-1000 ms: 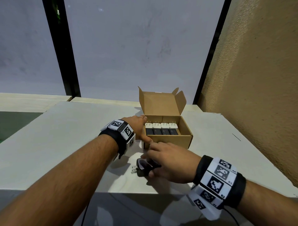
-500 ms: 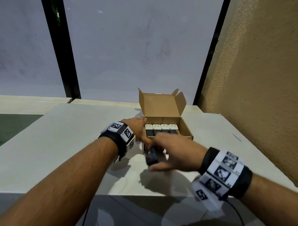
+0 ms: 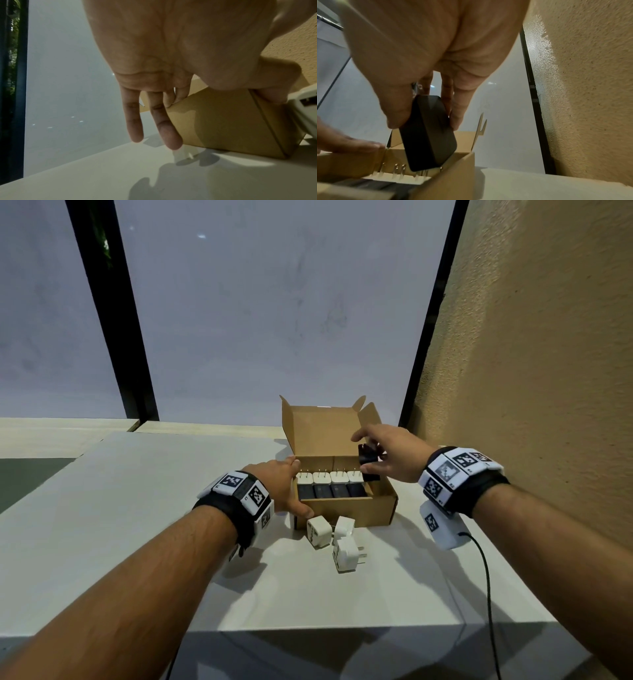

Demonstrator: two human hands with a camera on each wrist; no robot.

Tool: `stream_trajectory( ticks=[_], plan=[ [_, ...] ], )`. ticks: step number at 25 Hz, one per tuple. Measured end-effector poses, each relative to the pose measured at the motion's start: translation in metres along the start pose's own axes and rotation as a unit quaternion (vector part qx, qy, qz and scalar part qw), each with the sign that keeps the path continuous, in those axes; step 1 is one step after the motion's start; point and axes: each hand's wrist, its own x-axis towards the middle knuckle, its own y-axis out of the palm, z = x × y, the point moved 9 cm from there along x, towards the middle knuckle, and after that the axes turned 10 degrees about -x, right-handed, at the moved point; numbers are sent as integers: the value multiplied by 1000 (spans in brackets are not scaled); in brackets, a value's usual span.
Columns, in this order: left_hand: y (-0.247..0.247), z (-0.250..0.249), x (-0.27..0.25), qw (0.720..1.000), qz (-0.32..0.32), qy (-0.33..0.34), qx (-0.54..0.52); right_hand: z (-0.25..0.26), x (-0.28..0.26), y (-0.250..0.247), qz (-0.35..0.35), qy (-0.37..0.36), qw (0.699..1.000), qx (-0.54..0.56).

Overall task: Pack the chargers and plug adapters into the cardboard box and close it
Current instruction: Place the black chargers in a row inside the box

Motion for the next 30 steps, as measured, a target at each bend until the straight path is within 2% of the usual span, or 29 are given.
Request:
stream_trajectory(
  ticks=[3, 9, 15, 24, 28, 30],
  plan=[
    [0, 0, 0, 1000, 3, -1, 0, -2, 4, 12, 29, 9, 999, -29],
    [0, -1, -3, 1000, 1, -1, -2, -25, 12, 16, 66, 81, 987, -123],
    [0, 0, -2, 1000, 5, -5, -3, -18, 11, 43, 141, 63, 972, -174],
    [0, 0, -2, 1000, -2, -5, -14, -16, 3, 48, 80, 50, 984, -153],
    [-1, -1, -4, 1000, 1, -9, -3, -21, 3, 47, 78, 126, 986, -71],
    [-1, -2, -5, 1000, 6, -8, -3, -20, 2, 45, 85, 131, 985, -75]
  ],
)
